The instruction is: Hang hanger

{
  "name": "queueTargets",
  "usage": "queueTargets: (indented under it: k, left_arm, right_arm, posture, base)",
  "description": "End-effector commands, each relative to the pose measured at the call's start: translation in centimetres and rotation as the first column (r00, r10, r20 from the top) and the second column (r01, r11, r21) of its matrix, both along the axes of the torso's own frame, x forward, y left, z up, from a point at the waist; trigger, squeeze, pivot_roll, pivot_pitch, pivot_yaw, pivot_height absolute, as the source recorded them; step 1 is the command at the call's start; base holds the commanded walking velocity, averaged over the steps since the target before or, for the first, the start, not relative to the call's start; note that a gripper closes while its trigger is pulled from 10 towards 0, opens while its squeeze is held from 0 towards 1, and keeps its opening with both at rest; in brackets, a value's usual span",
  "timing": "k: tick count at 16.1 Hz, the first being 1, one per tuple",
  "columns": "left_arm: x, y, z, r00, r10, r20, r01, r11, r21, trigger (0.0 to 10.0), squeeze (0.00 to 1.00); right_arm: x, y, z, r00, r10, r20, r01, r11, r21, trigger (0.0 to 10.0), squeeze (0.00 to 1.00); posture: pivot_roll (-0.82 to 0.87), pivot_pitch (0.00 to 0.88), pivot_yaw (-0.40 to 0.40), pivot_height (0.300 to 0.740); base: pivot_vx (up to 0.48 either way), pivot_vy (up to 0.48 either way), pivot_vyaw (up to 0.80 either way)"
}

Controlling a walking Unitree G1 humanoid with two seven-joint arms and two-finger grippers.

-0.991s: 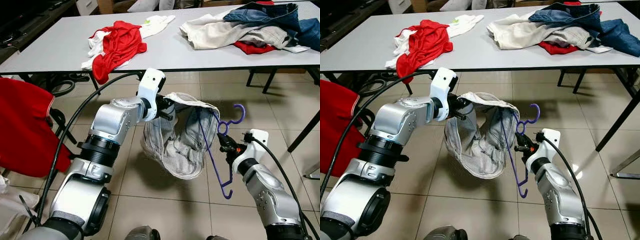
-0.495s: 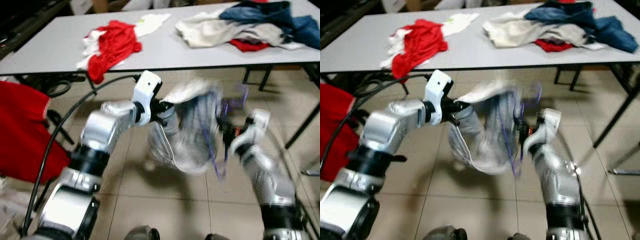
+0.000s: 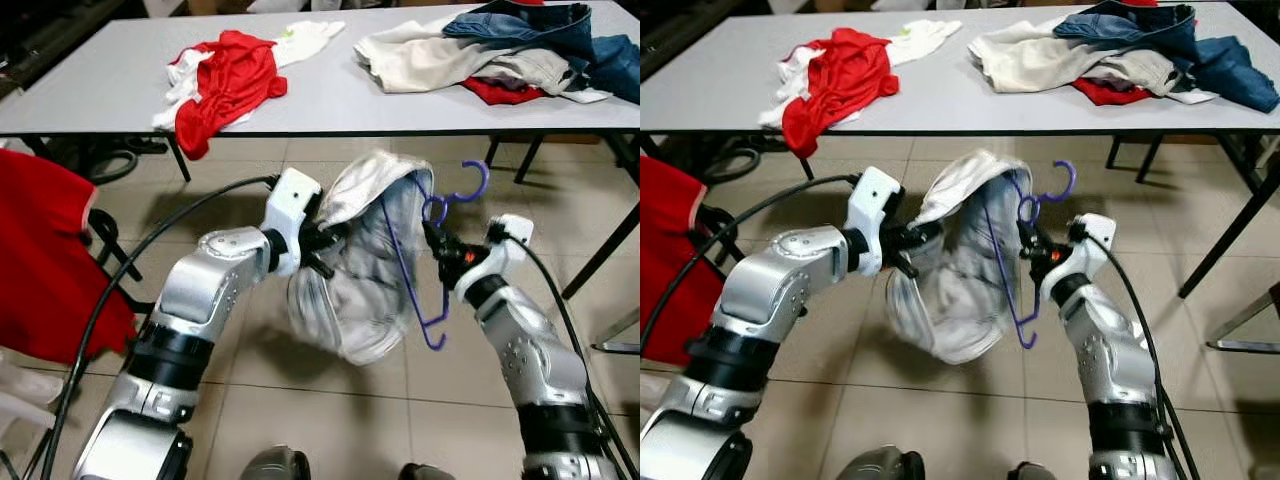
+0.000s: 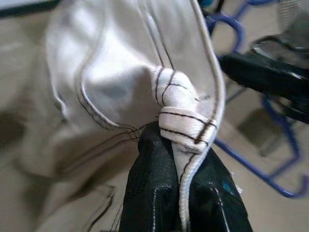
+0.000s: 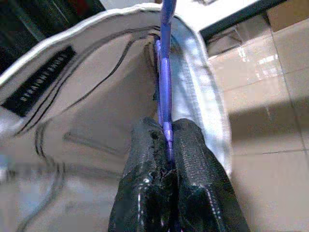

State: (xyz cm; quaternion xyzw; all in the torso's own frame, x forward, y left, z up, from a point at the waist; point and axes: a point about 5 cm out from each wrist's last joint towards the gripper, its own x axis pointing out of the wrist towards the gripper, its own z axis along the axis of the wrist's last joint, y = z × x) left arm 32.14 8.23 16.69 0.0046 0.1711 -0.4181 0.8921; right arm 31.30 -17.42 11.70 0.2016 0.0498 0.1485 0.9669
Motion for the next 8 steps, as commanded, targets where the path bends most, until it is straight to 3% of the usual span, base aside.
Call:
queueTargets:
  k: [1, 6, 8]
  left_arm:
    - [-0.6, -0.6, 1.4, 0.998, -0.066, 0.01, 0.067, 0.996, -0.06, 10.0, 0.0]
    - [-1.2, -1.9, 4.6, 0.988, -0.149, -0.031, 0.139, 0.967, -0.213, 10.0, 0.0]
    - [-1.0, -2.3, 5.8, 0.986, -0.163, -0.041, 0.147, 0.954, -0.26, 10.0, 0.0]
  right_arm:
    - [1.0, -0.2, 1.5, 0.997, -0.034, 0.066, 0.028, 0.996, 0.083, 10.0, 0.0]
    - [3.7, -0.5, 3.2, 0.974, -0.198, 0.112, 0.159, 0.944, 0.29, 10.0, 0.0]
    - [4.4, -0.3, 4.3, 0.957, -0.232, 0.176, 0.172, 0.937, 0.303, 10.0, 0.0]
  posture:
    - [0.05, 0.054, 0.059, 0.74]
    - [0.08, 0.068, 0.048, 0.74]
    - [0.09, 0.072, 0.047, 0.74]
  base:
    - [0.0, 0.0, 0.0]
    - [0.0, 0.0, 0.0]
    - [0.0, 0.0, 0.0]
